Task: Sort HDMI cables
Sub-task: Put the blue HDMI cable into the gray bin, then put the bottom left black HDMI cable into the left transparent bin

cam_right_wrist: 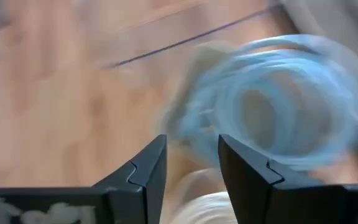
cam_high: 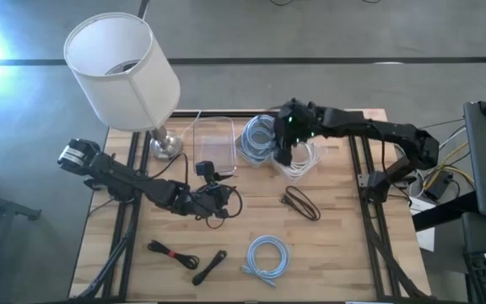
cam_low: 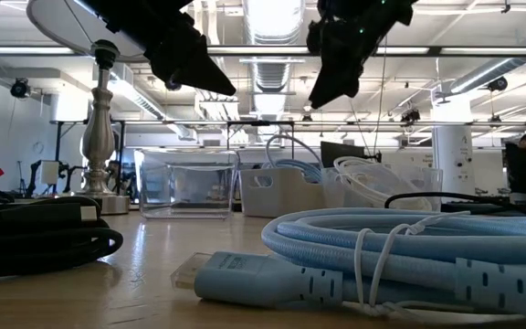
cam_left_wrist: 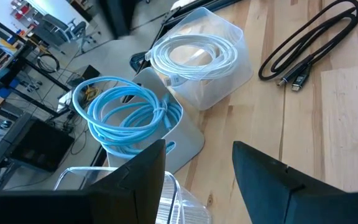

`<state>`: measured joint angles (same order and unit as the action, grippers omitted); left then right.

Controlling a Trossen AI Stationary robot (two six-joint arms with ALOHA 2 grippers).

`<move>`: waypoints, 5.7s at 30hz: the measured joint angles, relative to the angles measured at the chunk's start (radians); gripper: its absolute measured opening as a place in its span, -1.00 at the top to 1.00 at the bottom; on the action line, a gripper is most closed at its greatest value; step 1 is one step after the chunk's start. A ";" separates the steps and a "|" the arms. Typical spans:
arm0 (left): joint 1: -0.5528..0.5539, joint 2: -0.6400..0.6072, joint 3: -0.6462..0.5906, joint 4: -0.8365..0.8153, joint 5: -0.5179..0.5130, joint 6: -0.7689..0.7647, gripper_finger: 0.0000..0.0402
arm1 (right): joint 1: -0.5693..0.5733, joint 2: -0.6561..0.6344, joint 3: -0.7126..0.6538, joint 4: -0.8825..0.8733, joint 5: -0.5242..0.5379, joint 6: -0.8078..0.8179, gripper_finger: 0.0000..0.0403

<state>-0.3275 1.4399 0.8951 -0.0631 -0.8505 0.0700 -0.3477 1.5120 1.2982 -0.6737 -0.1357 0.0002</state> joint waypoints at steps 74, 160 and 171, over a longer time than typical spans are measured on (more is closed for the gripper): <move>0.022 -0.068 0.023 -0.036 0.094 0.119 0.05 | 0.693 0.307 -0.532 0.872 0.053 0.569 0.50; 0.080 -0.068 0.016 -0.035 0.064 0.113 0.05 | -0.097 0.281 -0.041 0.529 0.456 -0.947 0.63; 0.080 -0.068 0.015 -0.051 0.064 0.082 0.05 | -0.092 0.211 -0.026 0.389 0.457 -0.728 0.42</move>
<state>-0.2478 1.3720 0.9105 -0.1141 -0.7868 0.1516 -0.4394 1.7231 1.2720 -0.2848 0.3211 -0.7279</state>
